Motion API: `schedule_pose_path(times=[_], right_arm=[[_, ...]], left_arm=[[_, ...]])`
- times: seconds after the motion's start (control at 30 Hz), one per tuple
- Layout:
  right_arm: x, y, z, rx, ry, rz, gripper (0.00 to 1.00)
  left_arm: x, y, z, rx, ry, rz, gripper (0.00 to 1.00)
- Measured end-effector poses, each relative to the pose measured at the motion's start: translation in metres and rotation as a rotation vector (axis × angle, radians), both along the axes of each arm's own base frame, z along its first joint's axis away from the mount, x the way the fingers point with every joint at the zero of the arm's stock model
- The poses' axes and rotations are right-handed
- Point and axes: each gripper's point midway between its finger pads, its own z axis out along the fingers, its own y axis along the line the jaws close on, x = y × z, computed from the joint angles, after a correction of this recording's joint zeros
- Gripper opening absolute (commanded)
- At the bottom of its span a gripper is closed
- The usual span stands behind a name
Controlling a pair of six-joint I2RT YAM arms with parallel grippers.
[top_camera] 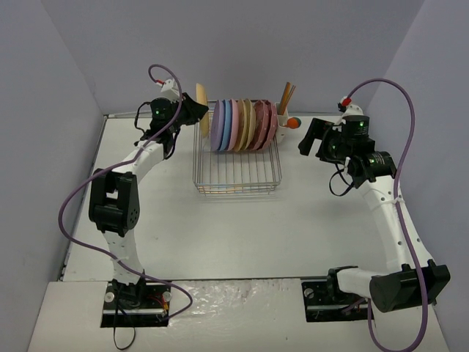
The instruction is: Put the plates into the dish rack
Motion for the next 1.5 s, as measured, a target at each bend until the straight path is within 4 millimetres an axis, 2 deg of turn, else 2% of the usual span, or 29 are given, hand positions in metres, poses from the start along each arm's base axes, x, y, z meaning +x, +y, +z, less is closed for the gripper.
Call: schedule_pose_path(times=[0.17, 0.37, 0.5, 0.73, 0.83, 1.07, 1.23, 1.5], right_arm=[[-0.001, 0.0, -0.005, -0.002, 0.01, -0.001, 1.0], [-0.003, -0.001, -0.011, -0.003, 0.024, 0.0, 1.0], [-0.003, -0.001, -0.011, -0.003, 0.024, 0.0, 1.0], [-0.003, -0.001, -0.01, -0.003, 0.021, 0.0, 1.0], [-0.004, -0.001, -0.01, -0.003, 0.022, -0.001, 1.0], [-0.007, -0.001, -0.009, -0.002, 0.017, -0.001, 1.0], [-0.009, -0.002, -0.01, -0.002, 0.016, -0.001, 1.0], [-0.01, -0.002, -0.014, -0.003, 0.026, -0.001, 1.0]], left_arm=[[-0.002, 0.002, -0.017, 0.035, 0.022, 0.012, 0.0], [-0.005, 0.0, -0.018, 0.068, 0.021, 0.003, 0.0], [-0.008, -0.005, -0.008, 0.077, 0.006, -0.006, 0.0], [-0.027, -0.023, 0.033, 0.052, -0.063, -0.047, 0.0], [-0.031, -0.03, 0.045, 0.036, -0.087, -0.064, 0.0], [-0.031, -0.03, 0.047, 0.024, -0.08, -0.059, 0.0], [-0.028, -0.031, 0.038, 0.019, -0.061, -0.055, 0.0], [-0.019, -0.028, -0.009, 0.05, 0.027, -0.036, 0.0]])
